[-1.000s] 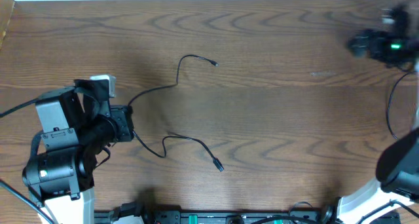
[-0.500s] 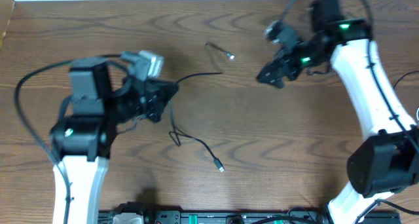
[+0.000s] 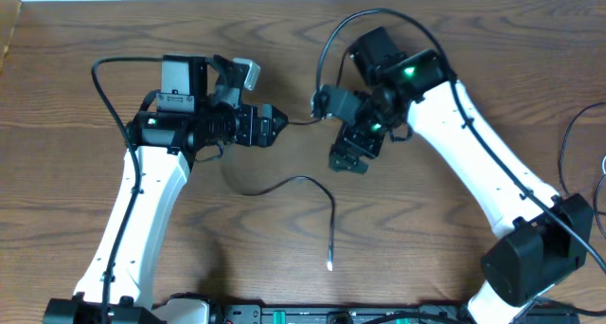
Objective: Untangle cables
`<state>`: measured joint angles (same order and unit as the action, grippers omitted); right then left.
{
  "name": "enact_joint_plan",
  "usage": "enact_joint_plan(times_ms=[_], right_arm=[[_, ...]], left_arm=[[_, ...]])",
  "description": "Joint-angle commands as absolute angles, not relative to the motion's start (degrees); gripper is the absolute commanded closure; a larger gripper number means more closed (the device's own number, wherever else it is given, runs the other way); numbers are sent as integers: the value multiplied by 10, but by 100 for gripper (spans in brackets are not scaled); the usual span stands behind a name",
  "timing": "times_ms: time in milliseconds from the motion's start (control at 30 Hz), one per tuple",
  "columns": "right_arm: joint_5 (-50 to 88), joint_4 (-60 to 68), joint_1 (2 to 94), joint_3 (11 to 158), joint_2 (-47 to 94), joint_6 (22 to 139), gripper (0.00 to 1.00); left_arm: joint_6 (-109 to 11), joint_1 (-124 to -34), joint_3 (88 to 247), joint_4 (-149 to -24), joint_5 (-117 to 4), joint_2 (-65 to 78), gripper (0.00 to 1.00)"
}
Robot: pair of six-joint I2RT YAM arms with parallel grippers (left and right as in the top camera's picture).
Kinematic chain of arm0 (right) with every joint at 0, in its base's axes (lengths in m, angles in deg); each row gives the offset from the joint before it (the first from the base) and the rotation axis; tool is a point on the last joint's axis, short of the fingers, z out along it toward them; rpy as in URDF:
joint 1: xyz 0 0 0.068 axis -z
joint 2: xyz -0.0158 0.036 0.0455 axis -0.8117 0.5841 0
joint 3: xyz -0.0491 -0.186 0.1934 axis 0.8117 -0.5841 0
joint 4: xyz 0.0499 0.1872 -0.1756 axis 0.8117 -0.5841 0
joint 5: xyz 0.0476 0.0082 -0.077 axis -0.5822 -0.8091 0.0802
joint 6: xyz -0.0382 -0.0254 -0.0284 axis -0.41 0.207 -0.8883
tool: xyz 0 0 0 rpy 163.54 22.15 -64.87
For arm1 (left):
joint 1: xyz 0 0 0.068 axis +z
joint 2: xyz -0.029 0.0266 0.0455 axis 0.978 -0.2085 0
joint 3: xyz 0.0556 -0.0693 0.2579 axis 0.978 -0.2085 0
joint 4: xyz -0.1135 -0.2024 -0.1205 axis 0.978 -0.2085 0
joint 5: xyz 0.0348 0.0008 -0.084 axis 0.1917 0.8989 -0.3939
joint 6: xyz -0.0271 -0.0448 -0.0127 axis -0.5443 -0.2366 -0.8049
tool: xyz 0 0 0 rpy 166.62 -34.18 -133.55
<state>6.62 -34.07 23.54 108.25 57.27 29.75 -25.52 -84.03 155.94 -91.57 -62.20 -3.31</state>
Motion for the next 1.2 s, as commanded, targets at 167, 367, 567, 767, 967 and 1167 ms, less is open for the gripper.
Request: enact_joint_plan(times_ms=[167,367,567,767,967,1167], right_arm=[[140,-296,212,1084,558,287,1],[140,-220,212,1081,569,287,1],[93,-126,209,1049,596,252,1],[27,-2,194,982,617,214,1],[-10,21,166,940,655,239,1],[-7,6,103,926,666,244,1]], left_arm=[[-300,-841,1561,-969,-331,49,4],[-389,-828,1561,-1009,-193,149,4],[-439,-779,1561,-1052,-194,243,4],[-445,-765,1561,-1130,-205,289,4],[-445,-765,1561,-1171,-239,295,4],[-445,-765,1561,-1187,-239,295,4]])
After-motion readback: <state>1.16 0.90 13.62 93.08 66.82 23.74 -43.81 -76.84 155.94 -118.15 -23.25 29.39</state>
